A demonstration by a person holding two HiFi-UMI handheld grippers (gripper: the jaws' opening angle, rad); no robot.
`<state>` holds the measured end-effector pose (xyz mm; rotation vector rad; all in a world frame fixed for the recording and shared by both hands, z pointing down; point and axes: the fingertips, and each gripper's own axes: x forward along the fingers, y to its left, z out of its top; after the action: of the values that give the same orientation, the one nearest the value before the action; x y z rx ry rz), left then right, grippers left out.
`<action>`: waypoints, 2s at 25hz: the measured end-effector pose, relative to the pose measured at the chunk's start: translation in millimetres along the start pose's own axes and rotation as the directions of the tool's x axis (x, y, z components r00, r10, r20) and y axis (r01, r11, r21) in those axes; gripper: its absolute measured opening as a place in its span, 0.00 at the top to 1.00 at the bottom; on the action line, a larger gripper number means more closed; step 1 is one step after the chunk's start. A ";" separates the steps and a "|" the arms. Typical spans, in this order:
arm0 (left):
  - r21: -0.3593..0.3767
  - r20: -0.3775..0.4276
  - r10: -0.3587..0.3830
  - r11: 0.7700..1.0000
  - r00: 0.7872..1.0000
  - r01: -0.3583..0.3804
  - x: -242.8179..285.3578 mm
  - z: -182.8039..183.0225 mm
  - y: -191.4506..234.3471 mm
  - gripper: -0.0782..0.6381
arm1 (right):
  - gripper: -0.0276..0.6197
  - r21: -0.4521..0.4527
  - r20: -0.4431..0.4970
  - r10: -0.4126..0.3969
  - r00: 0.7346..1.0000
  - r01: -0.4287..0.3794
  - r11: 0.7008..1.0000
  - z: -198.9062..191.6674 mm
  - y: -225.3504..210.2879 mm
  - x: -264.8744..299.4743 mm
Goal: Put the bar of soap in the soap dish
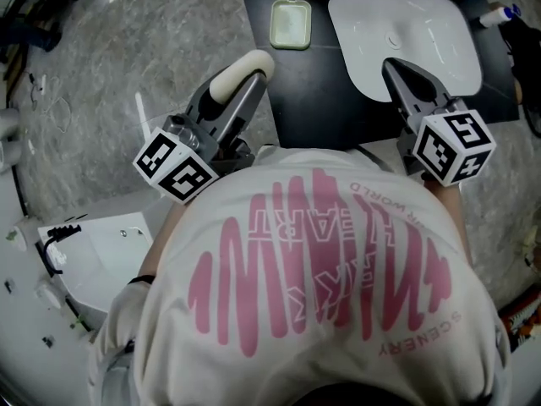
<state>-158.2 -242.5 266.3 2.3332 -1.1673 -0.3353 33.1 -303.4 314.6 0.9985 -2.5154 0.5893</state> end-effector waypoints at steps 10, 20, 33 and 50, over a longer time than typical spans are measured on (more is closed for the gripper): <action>0.008 0.042 0.137 0.991 0.990 -0.137 27.7 -24.5 -14.8 0.73 | 0.93 -0.034 -0.028 0.131 0.991 -0.132 0.991 -3.8 -45.3 10.8; 0.049 0.041 0.285 0.957 0.958 -0.286 22.1 -31.3 -15.2 0.73 | 0.93 -0.024 -0.082 0.265 0.961 -0.268 0.963 -13.8 -43.1 35.9; 0.072 -0.005 0.236 0.969 0.972 -0.235 69.1 -49.4 23.3 0.73 | 0.93 0.080 -0.056 0.226 0.973 -0.221 0.972 -24.2 -73.9 65.1; 0.150 -0.232 0.116 0.985 0.966 -0.082 144.5 -79.6 103.6 0.73 | 0.93 0.186 -0.134 0.085 0.987 -0.059 0.981 -62.5 -98.5 84.5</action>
<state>-107.2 -384.0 390.0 2.3430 -1.2138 0.0663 57.0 -384.0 431.6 0.8952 -2.4141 0.8932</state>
